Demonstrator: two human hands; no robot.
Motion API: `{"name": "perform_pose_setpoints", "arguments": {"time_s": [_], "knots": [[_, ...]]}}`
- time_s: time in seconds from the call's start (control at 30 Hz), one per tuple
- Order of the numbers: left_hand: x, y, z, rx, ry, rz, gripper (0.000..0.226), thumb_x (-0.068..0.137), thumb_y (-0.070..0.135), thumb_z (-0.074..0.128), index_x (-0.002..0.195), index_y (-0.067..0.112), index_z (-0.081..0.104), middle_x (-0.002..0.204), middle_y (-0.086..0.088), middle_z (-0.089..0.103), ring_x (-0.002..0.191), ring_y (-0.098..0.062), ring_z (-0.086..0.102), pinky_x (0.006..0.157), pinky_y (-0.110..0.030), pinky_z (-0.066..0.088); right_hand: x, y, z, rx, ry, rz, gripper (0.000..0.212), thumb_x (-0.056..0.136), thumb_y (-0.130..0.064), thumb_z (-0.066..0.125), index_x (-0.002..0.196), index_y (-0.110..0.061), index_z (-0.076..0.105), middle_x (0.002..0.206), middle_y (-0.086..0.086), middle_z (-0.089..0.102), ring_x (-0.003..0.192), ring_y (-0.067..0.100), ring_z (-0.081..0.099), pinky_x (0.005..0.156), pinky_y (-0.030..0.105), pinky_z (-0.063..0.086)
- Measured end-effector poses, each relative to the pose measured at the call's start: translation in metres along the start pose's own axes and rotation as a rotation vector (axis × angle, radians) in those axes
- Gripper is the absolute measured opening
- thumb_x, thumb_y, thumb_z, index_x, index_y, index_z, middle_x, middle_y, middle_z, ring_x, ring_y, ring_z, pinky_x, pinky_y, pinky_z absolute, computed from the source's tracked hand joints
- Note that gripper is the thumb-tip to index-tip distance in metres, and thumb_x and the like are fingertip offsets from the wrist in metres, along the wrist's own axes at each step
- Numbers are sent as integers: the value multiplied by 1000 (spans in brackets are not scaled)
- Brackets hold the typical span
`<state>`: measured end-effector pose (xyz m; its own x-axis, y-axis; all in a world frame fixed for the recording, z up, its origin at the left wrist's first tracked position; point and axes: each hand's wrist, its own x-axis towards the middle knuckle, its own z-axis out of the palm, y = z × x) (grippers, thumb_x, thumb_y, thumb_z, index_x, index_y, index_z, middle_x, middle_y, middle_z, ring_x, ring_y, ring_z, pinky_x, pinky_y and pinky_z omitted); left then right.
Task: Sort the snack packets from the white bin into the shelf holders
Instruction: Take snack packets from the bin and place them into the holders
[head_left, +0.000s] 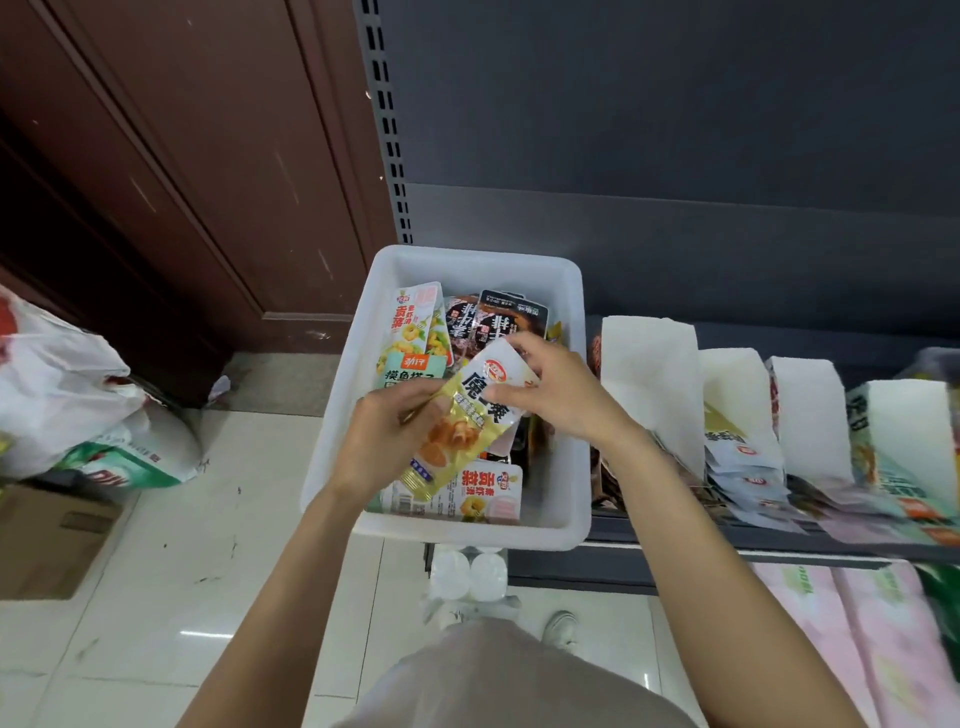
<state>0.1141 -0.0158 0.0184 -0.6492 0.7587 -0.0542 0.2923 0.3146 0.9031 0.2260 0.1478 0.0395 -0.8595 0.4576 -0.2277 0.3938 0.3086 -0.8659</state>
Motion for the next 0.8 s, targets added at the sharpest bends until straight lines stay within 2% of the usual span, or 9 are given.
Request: {"name": "perform_pose_setpoints", "arguments": {"time_s": [0.1,0.17,0.23,0.33,0.4,0.47,0.63,0.73,0.8], "knots": [[5,8,16,119,-56,156,11,81,19,71,86,29,70,72,25,68,74,6,66,67,-9,50,-27,8,-24,-70,50,-42,16,81,-25,74,94,-19,66,86,-13,68,77,3,63,65,26,48],[12,15,31,245,-40,303,9,79,21,75,88,22,74,74,17,70,69,2,66,67,-15,54,-53,21,-43,-108,239,-67,9,84,-27,71,84,-25,63,73,-15,65,64,3,58,57,22,42],[22,25,51,278,-35,388,11,80,21,75,91,22,74,77,15,72,70,3,66,68,-22,56,-84,40,-63,-112,488,-34,10,87,-29,66,90,-20,62,73,-13,66,57,8,59,54,26,48],[36,50,89,275,-38,464,10,82,25,71,92,25,74,81,15,72,74,4,66,70,-27,57,-133,69,-93,-9,833,19,7,91,-22,61,93,-16,62,79,-11,67,64,-1,62,61,22,54],[43,69,119,231,-56,506,11,84,27,66,91,24,73,83,15,72,76,1,66,71,-29,57,-161,83,-109,-126,1020,49,8,94,-17,58,96,-11,63,84,3,67,70,1,59,59,12,43],[48,86,151,193,-109,544,11,85,25,65,94,24,72,88,15,71,82,-2,65,74,-32,55,-177,95,-120,-266,1106,61,12,94,-14,58,100,-6,66,85,6,66,77,10,57,62,12,37],[53,111,219,393,-372,667,35,82,32,70,117,30,64,113,7,64,106,-15,54,83,-29,45,-168,119,-131,-520,928,-121,20,87,1,63,101,-10,71,97,3,71,83,15,65,75,21,48],[51,108,237,482,-350,727,31,76,24,74,107,25,70,104,5,65,99,-19,55,74,-25,40,-151,126,-132,-624,719,-157,31,81,7,62,103,-13,70,98,2,70,88,18,65,76,28,52],[50,102,239,507,-292,729,29,73,20,76,102,24,72,97,5,66,90,-20,59,71,-25,41,-146,131,-132,-679,706,-151,28,79,7,64,99,-12,70,93,3,70,84,20,65,71,26,51]]}}
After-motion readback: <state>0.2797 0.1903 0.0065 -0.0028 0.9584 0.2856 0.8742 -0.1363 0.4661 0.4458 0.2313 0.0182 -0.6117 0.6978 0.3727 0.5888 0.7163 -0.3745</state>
